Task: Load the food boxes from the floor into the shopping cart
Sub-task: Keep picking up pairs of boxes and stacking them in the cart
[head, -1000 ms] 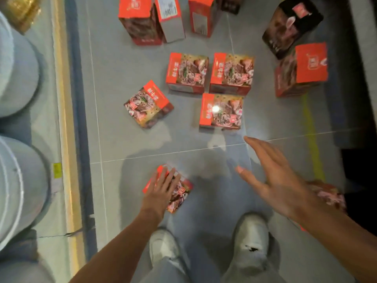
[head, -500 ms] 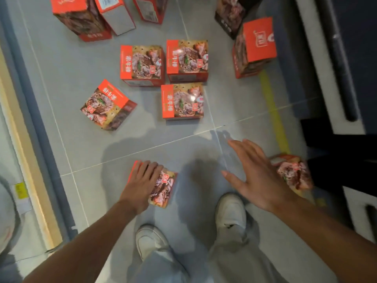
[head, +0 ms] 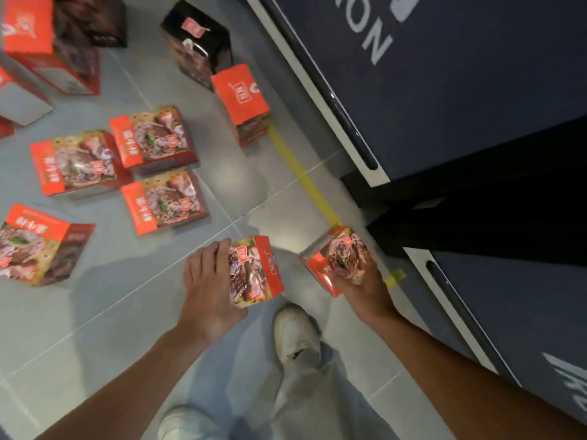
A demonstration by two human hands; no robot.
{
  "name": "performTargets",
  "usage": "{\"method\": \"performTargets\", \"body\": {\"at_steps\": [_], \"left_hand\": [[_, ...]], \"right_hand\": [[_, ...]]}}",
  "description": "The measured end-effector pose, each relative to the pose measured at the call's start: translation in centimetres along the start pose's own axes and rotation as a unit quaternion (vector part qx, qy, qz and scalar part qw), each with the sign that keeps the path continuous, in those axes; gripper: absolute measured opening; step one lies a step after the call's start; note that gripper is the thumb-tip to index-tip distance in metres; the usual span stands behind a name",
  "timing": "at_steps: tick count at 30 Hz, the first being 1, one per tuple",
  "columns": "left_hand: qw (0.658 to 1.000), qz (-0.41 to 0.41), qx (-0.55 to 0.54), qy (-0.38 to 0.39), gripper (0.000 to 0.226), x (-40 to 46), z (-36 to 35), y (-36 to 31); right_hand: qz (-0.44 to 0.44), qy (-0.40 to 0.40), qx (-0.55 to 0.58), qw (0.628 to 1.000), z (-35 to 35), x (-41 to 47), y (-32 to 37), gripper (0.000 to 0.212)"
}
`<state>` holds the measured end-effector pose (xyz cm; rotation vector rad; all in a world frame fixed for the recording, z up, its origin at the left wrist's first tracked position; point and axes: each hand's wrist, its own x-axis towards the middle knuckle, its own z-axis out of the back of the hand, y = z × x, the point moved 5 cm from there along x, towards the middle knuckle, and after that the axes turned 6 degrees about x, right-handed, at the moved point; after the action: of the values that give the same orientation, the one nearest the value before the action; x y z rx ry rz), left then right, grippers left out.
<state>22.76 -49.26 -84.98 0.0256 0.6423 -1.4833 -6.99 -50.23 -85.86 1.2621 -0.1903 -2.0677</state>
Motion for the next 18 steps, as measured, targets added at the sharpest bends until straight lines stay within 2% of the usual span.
{"method": "performTargets", "body": {"at_steps": [2, 5, 8, 9, 11, 12, 13, 17, 18], "left_hand": [[1.000, -0.003, -0.010, -0.022, 0.125, 0.9, -0.7, -0.7], [0.999, 0.007, -0.026, -0.047, 0.124, 2.2, -2.1, -0.7], [0.998, 0.022, -0.036, -0.056, 0.121, 3.4, -3.1, -0.1], [0.997, 0.024, -0.035, -0.060, 0.119, 3.8, -3.3, 0.2], [0.997, 0.023, -0.031, -0.067, 0.120, 4.7, -3.4, 1.0], [0.997, 0.022, -0.030, -0.068, 0.120, 5.2, -3.4, 1.3], [0.997, 0.023, -0.031, -0.071, 0.121, 5.5, -3.4, 1.6], [0.996, 0.015, -0.034, -0.079, 0.120, 5.4, -2.4, 2.3], [0.996, 0.017, -0.039, -0.076, 0.120, 5.1, -2.0, 2.4]], "right_hand": [[-0.087, -0.044, 0.077, 0.992, -0.3, 1.9, -2.1, 0.136], [-0.202, -0.100, 0.096, 0.969, -1.6, 3.5, -2.6, 0.134], [-0.268, -0.134, 0.153, 0.942, -2.9, 5.3, -2.0, 0.134], [-0.273, -0.114, 0.187, 0.937, -3.6, 5.8, -1.3, 0.127], [-0.250, -0.009, 0.293, 0.923, -5.7, 6.9, 0.1, 0.094], [-0.241, 0.037, 0.324, 0.914, -6.5, 7.0, 0.8, 0.078], [-0.235, 0.052, 0.322, 0.916, -7.0, 6.9, 1.1, 0.066], [-0.235, -0.013, 0.286, 0.929, -6.9, 7.0, 0.5, 0.041], [-0.242, -0.051, 0.270, 0.930, -6.3, 6.6, 0.4, 0.047]]}}
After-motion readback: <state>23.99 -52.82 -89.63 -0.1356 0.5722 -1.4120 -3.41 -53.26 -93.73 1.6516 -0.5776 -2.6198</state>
